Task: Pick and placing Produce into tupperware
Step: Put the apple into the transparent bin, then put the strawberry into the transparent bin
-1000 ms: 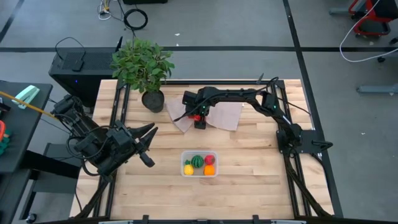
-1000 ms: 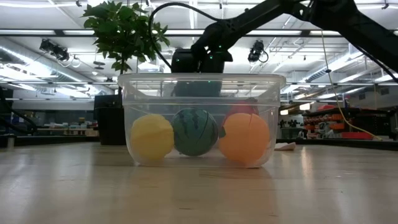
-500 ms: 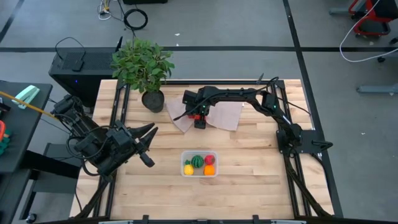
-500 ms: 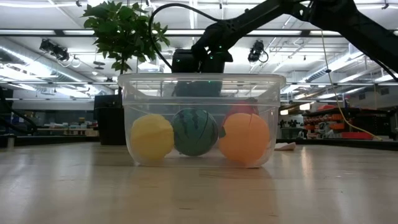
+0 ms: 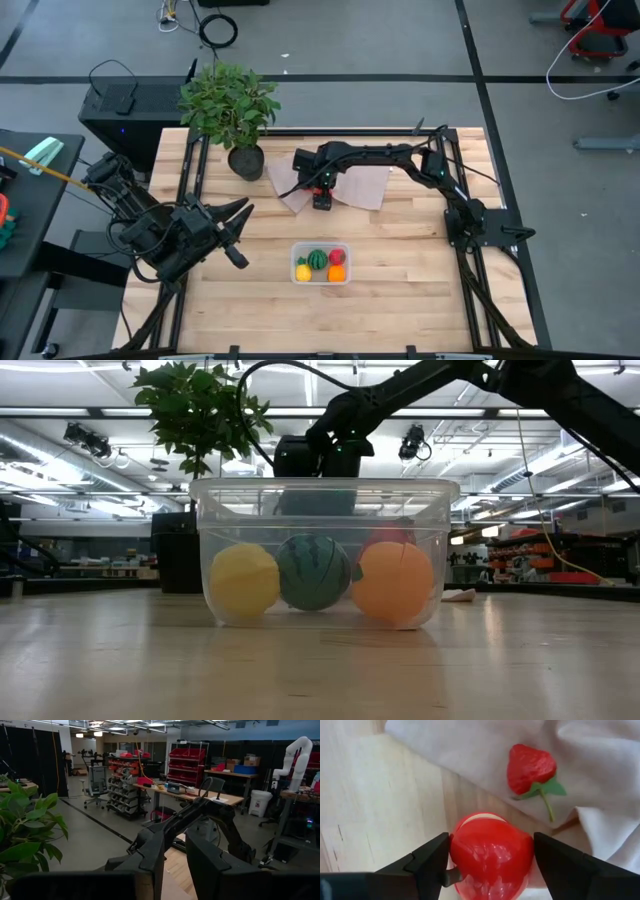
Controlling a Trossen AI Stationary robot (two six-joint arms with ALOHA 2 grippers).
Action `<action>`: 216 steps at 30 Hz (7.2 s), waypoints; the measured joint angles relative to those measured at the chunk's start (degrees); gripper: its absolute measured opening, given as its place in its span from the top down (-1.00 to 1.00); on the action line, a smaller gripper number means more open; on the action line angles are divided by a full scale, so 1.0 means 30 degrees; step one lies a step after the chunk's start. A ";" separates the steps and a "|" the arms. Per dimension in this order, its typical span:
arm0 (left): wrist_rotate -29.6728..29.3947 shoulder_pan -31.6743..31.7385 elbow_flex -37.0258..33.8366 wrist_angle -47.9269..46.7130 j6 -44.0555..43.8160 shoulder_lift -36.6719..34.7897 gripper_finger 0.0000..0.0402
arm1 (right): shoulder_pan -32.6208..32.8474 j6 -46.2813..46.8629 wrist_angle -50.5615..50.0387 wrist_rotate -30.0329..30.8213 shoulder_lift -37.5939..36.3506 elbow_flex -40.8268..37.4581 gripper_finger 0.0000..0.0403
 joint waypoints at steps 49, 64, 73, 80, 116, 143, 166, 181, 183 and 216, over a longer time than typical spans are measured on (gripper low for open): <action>0.0000 -0.0503 -0.0007 -0.0124 0.0022 -0.0007 0.56 | 1.0572 0.8724 -0.4044 -0.0632 -0.0685 0.7066 -0.41; 0.0000 -0.1428 -0.0004 -0.0124 0.0015 -0.0007 0.58 | 1.1358 0.8788 -0.4000 0.2831 -0.0656 0.5509 -0.41; 0.0000 -0.1417 -0.0003 -0.0117 0.0015 -0.0007 0.56 | 1.2066 1.0595 -0.5942 0.3213 -0.0663 0.5671 -0.41; 0.0000 -0.1413 0.0000 -0.0117 0.0015 -0.0007 0.59 | 1.1156 1.1731 -0.5862 0.3040 -0.0663 0.5671 -0.40; 0.0000 -0.1413 -0.0005 -0.0119 -0.0029 -0.0007 0.58 | 1.0820 1.2926 -0.4776 0.2630 -0.0663 0.5671 -0.40; 0.0000 -0.1413 0.0000 -0.0117 -0.0030 -0.0007 0.57 | 1.0827 1.2649 -0.5196 0.2061 -0.0656 0.5671 -0.69; 0.0000 -0.1228 -0.0004 -0.0117 -0.0029 -0.0007 0.59 | 1.0060 1.1676 -0.9148 -0.1318 -0.2220 0.5932 0.98; 0.0007 0.1064 -0.0007 -0.0109 -0.0291 -0.0007 0.59 | 0.6510 0.9055 -1.0394 -0.0820 -0.8979 0.6910 0.99; 0.0007 0.1506 -0.0007 -0.0109 -0.0407 -0.0007 0.61 | 0.5992 0.8910 -1.0386 -0.0163 -0.9876 0.6910 1.00; 0.2053 0.9067 -0.0007 -0.9950 -1.1610 0.0000 0.62 | -0.0317 0.7106 -1.0408 -0.0470 -2.7905 -0.8528 1.00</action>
